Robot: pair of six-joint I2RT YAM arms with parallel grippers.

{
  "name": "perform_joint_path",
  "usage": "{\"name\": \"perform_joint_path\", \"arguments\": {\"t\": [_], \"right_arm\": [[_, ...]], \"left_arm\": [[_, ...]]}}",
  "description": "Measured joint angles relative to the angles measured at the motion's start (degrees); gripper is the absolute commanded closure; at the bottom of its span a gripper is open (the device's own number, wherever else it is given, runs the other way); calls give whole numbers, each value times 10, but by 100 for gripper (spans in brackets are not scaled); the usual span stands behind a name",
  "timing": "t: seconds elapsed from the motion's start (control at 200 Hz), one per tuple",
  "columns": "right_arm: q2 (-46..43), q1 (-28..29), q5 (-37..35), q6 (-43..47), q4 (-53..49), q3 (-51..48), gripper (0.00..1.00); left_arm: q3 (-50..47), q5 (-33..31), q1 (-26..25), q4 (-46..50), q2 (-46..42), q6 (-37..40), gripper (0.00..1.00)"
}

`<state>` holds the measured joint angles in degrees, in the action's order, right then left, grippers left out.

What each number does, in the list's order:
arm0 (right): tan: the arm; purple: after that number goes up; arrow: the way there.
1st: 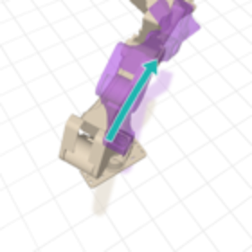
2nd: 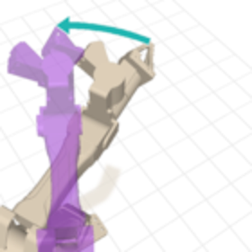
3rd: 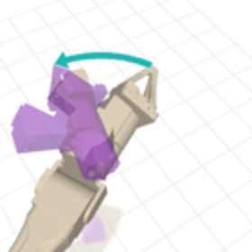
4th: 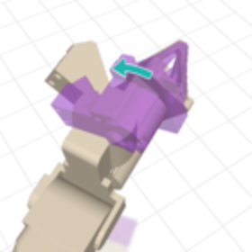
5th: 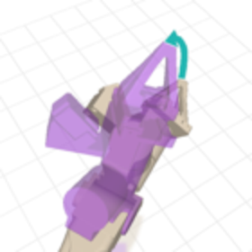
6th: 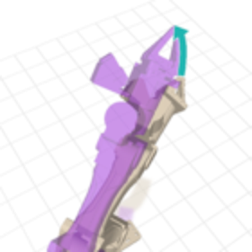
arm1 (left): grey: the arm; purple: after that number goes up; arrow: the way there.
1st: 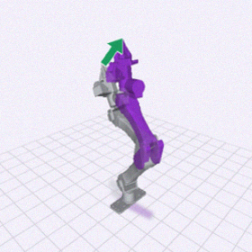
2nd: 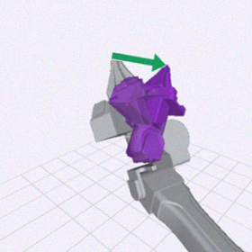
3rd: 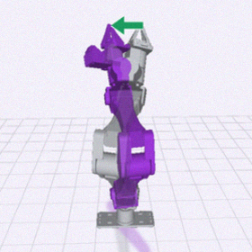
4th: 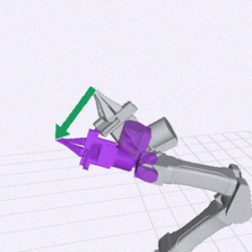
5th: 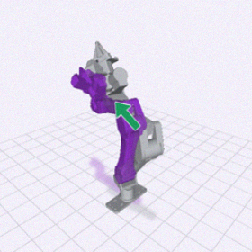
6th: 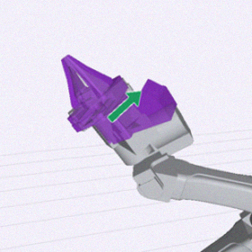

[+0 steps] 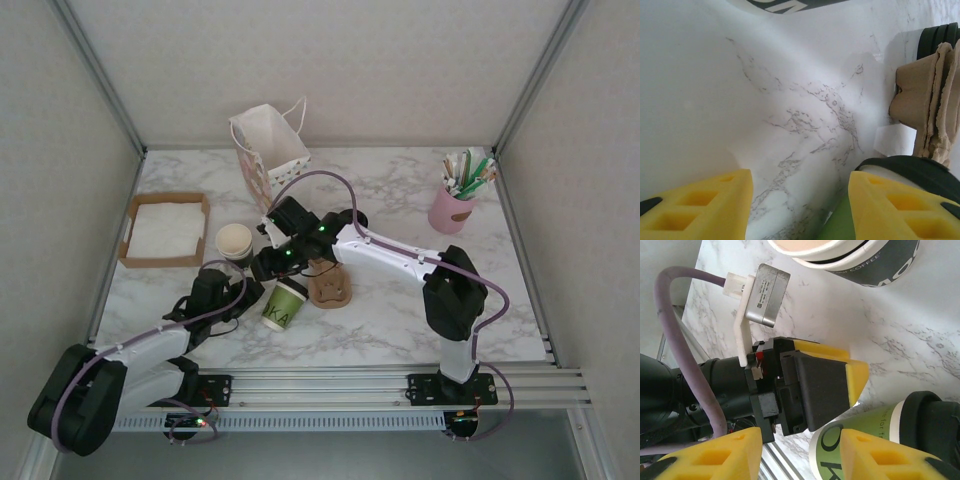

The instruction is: Pack the takeout coffee

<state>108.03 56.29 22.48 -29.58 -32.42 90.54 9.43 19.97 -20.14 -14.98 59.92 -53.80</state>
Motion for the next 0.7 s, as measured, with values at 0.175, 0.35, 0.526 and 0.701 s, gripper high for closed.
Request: {"name": "perform_joint_path", "arguments": {"t": [0.175,0.35,0.526,0.701], "right_arm": [[-1,-2,-14,18,-13,0,39],[-36,-37,-19,35,-19,-34,30],[-97,-86,-18,31,-14,-93,17],[-142,-117,-11,20,-4,-145,5]], "left_arm": [[1,-2,1,62,-47,12,34],[28,-17,-5,171,-144,40,0],[95,-37,-43,243,-186,67,0],[143,-65,-144,283,-90,86,0]]}}
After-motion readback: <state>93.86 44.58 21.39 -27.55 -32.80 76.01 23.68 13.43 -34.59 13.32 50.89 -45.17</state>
